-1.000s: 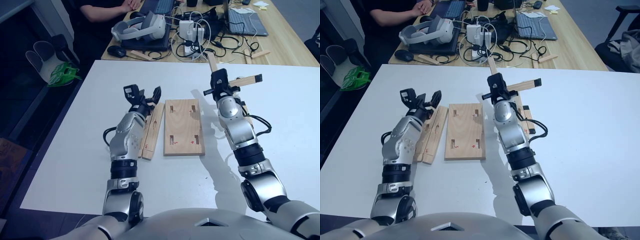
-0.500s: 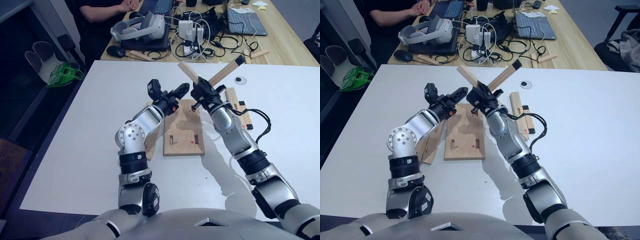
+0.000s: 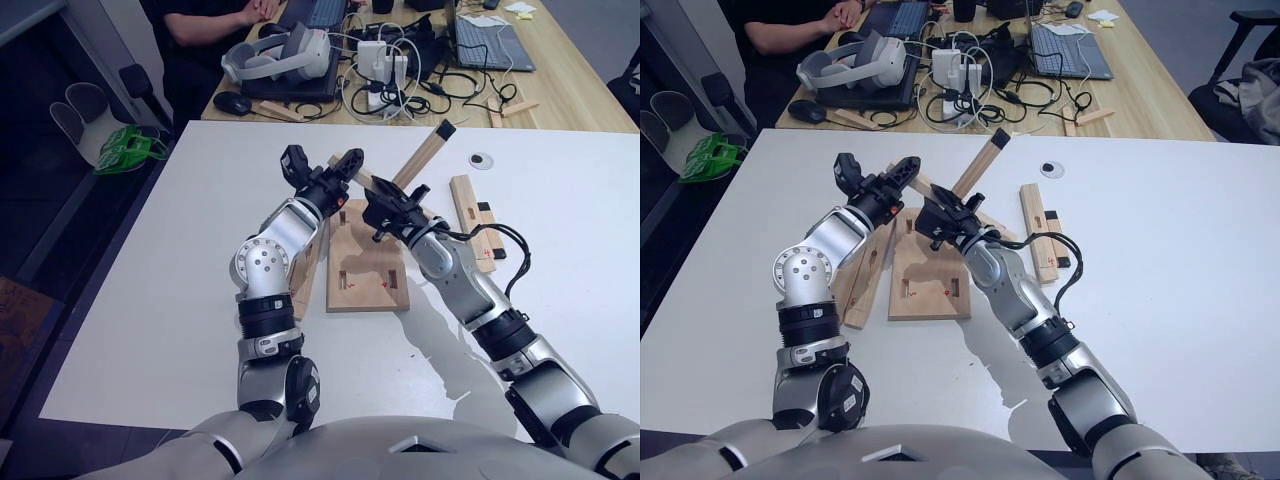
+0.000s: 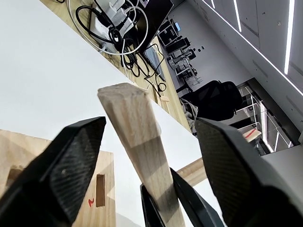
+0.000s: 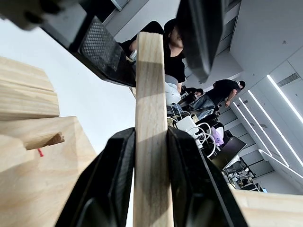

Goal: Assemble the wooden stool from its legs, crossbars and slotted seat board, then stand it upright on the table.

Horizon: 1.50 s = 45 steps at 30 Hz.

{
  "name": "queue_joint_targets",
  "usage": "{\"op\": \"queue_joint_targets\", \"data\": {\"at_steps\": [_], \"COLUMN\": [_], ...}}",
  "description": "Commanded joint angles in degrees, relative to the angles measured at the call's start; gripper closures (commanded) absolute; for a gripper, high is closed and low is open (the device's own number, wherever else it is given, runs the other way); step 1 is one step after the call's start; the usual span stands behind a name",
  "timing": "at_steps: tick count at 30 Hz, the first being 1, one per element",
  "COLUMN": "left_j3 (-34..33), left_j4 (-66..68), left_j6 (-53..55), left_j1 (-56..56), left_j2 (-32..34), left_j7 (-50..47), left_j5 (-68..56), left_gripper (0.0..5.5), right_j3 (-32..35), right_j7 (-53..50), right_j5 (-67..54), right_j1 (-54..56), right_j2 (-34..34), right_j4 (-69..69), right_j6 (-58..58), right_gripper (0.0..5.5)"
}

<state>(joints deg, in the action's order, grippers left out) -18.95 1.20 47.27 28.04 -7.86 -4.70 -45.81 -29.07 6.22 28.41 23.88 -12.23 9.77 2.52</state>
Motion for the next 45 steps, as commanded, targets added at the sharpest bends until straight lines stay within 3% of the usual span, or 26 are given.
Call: {"op": "queue_joint_targets", "data": {"at_steps": [1, 8, 16, 24, 30, 45], "left_j3": [0.1, 0.7, 0.73, -4.92, -5.25, 1.89], "left_j4": [0.54, 1.21, 1.35, -0.6, -2.24, -3.14], "left_j6": [-2.23, -0.01, 1.01, 8.39, 6.96, -2.93], "left_j1": [0.83, 0.91, 0.72, 4.23, 5.42, 1.73], "left_j2": [0.17, 1.29, 0.93, -4.85, -6.74, -4.96], "left_j7": [-1.3, -1.39, -3.41, -18.18, -28.39, -22.37], "left_j5": [1.34, 1.04, 1.51, -6.85, -12.39, -11.72], "left_gripper": [2.67, 3.57, 3.8, 4.01, 4.08, 4.25], "right_j3": [0.51, 0.69, -1.06, -2.86, -1.95, -0.07], "right_j7": [0.64, 1.15, 0.99, -1.81, -2.25, 0.99], "right_j5": [0.52, 1.14, 4.99, 12.2, 12.5, 7.21], "right_j1": [-0.67, -0.43, 0.47, 2.82, 3.52, 1.54], "right_j2": [0.15, 0.27, -1.24, -4.44, -3.8, -1.59], "right_j4": [-0.81, -0.54, 0.09, 4.4, 5.83, 7.4], "right_j6": [-1.02, -1.75, -4.56, -8.88, -10.22, -11.46], "right_gripper": [4.56, 4.56, 4.56, 4.56, 4.56, 4.56]}}
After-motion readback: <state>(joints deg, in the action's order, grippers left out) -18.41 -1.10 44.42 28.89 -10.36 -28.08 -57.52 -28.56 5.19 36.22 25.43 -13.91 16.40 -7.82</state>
